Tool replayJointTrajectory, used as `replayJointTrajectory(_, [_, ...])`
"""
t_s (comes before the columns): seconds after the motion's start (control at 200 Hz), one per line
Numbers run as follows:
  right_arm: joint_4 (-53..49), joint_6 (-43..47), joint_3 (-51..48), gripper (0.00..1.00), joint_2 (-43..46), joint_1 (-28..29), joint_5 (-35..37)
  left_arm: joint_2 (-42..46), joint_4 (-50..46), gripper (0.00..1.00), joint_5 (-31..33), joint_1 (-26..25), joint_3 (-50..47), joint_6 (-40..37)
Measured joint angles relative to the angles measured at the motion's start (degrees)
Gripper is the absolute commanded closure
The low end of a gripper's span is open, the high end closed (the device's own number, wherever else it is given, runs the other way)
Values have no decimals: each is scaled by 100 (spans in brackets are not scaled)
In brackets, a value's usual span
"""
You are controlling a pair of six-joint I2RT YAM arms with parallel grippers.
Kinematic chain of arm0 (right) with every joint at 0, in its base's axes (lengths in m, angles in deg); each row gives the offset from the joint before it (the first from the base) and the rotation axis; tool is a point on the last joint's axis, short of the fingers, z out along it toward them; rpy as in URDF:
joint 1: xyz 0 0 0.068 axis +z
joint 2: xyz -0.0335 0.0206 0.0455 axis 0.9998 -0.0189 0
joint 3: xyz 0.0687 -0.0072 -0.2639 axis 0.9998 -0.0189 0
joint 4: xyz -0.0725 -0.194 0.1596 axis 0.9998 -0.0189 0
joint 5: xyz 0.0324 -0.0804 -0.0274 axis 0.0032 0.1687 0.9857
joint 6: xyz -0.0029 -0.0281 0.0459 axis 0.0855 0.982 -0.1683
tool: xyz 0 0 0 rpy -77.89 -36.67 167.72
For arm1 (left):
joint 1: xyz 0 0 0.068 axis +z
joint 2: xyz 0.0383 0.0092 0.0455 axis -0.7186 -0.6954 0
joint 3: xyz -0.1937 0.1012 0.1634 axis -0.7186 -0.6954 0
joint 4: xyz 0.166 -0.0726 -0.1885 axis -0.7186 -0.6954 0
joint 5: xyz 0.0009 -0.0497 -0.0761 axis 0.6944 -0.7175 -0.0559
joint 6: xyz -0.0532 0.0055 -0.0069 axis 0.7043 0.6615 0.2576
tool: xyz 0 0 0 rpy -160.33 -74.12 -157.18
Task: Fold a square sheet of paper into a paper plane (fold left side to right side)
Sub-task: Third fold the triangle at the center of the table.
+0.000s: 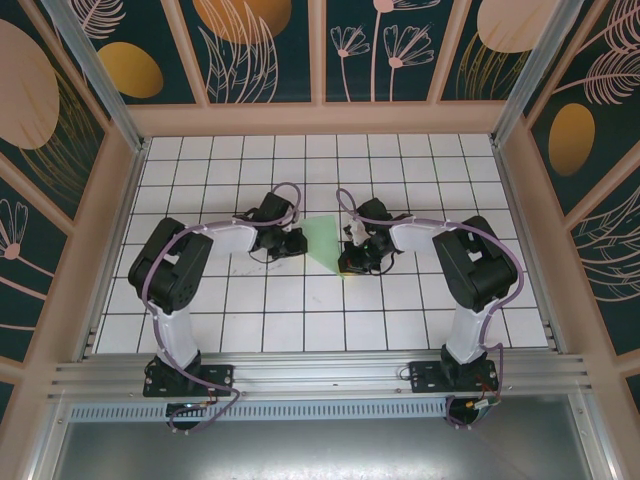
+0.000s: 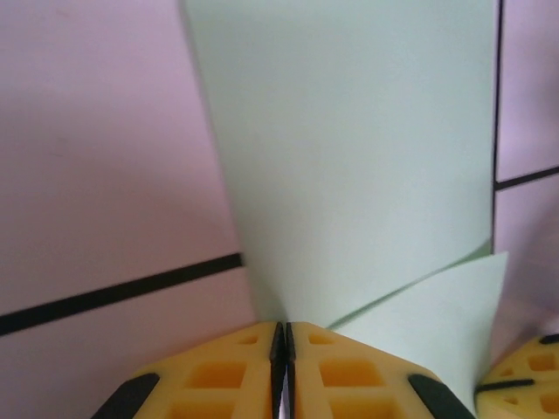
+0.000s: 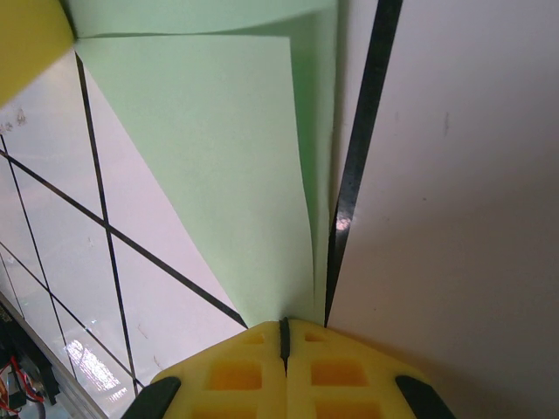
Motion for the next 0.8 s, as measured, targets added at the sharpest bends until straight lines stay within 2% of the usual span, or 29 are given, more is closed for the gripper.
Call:
replayJointTrajectory(0.325, [-15,-2,11,100,0,0,0,623,-339,87,487,203,-20,-208])
replayJointTrajectory(0.445, [-17,-2,15,100,0,0,0,813,-302,86,400,-107,50,-208])
replayJointTrajectory(0.61, [-17,-2,15,100,0,0,0,566,-216,86,114,-643,214,-181])
replayJointTrajectory(0.796, [-31,-2,24,100,0,0,0,76,-184,86,-15,-728,271,-162])
